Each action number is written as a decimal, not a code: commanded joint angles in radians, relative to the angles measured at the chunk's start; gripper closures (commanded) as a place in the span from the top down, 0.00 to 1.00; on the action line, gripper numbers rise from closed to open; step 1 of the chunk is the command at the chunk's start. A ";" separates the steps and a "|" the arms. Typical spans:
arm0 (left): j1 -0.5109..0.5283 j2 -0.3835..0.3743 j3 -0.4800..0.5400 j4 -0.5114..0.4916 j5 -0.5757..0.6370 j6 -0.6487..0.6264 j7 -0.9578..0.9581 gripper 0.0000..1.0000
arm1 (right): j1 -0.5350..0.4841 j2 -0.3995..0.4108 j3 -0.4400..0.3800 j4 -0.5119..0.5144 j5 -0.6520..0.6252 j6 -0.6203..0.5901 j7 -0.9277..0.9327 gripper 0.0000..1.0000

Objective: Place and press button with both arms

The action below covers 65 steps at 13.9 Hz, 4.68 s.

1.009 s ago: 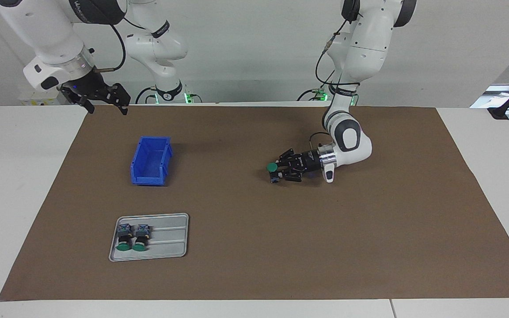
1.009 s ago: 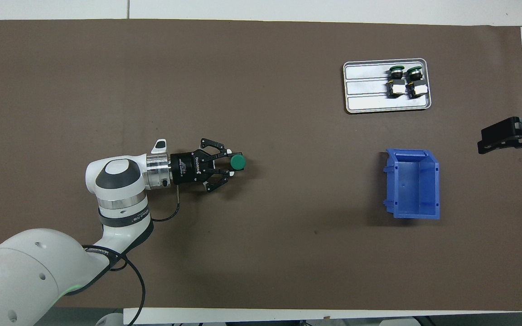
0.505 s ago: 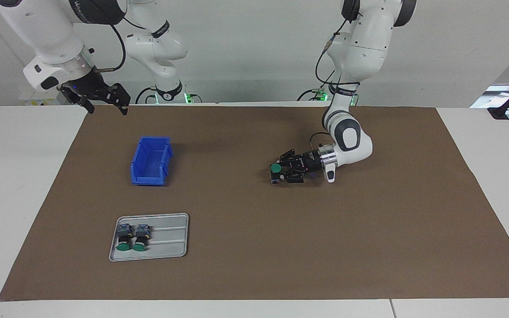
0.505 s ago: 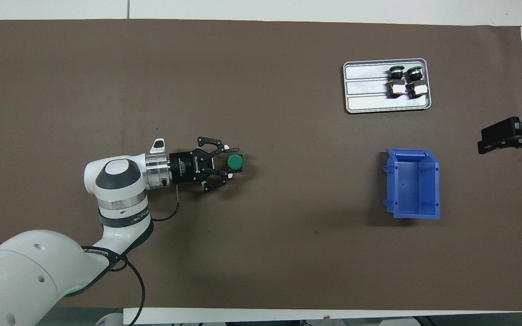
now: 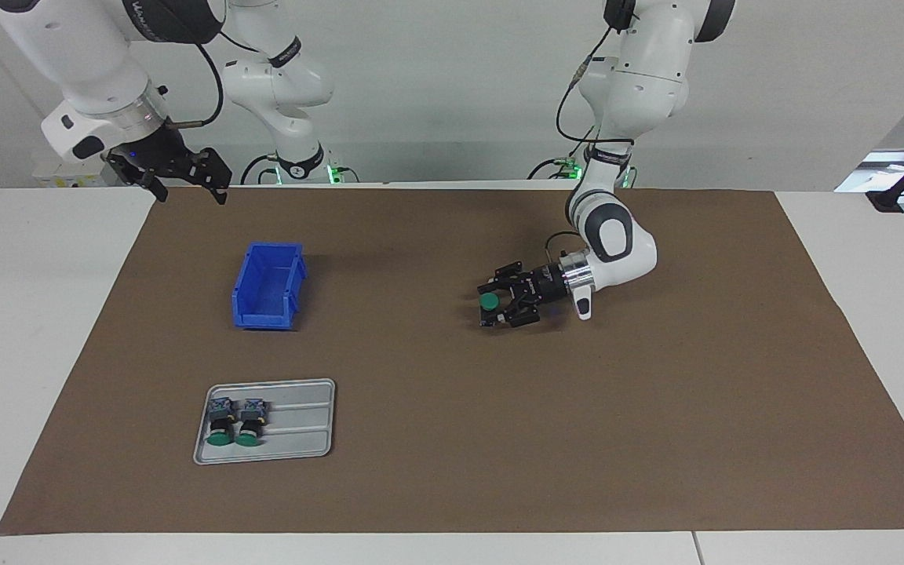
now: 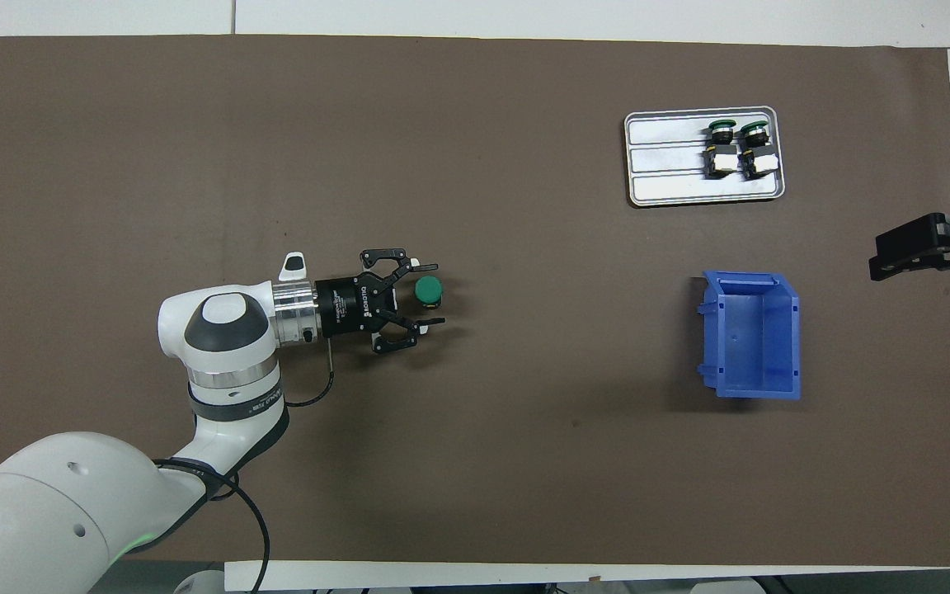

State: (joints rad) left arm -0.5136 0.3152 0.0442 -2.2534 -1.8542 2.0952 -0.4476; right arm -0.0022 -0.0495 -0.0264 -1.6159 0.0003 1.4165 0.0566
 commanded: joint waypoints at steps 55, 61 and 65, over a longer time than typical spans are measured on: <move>-0.194 -0.076 -0.003 0.344 1.652 0.158 -0.539 0.04 | -0.004 -0.018 0.000 -0.019 0.001 -0.004 -0.020 0.99; -0.198 -0.074 -0.003 0.301 1.652 0.206 -0.534 0.03 | -0.004 -0.018 0.000 -0.019 0.001 -0.004 -0.021 0.99; -0.200 -0.070 -0.004 0.278 1.652 0.233 -0.528 0.04 | -0.004 -0.018 0.000 -0.019 0.001 -0.004 -0.021 0.99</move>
State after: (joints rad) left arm -0.7009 0.2475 0.0335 -1.9365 -0.2215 2.2879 -0.9800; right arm -0.0022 -0.0503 -0.0264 -1.6164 0.0003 1.4165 0.0566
